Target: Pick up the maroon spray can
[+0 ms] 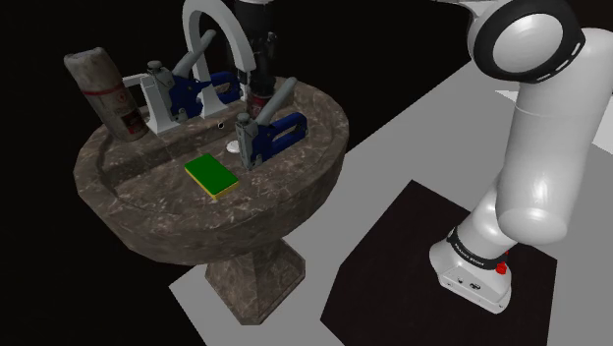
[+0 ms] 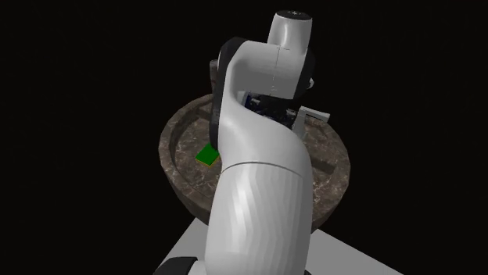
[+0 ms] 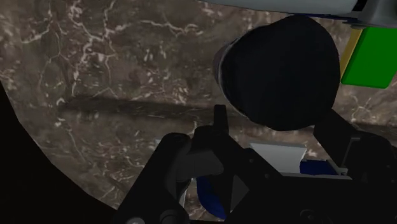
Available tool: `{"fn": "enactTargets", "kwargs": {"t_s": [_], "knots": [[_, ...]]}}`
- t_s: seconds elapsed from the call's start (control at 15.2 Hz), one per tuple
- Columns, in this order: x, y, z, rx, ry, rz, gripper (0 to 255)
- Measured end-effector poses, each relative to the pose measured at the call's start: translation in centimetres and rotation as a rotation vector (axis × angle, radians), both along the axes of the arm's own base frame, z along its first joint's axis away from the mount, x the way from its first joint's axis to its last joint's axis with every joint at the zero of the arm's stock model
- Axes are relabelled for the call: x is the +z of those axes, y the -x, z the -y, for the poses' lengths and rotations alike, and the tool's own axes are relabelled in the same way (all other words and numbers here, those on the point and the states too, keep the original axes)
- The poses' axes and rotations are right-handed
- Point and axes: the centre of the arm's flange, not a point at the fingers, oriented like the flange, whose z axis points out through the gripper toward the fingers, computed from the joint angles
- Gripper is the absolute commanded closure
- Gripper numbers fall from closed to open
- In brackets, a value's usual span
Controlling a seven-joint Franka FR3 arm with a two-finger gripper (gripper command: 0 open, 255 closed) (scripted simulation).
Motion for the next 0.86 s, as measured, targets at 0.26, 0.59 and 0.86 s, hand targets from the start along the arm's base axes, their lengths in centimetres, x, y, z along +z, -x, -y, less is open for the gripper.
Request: {"fn": "enactTargets", "kwargs": {"t_s": [0.26,0.59,0.86], "knots": [[2.1,0.0,-0.1,0.0,0.0,0.0,255],[2.9,-0.3,0.0,-0.002,0.012,-0.029,255],[3.2,-0.8,-0.1,-0.005,0.036,-0.072,255]]}}
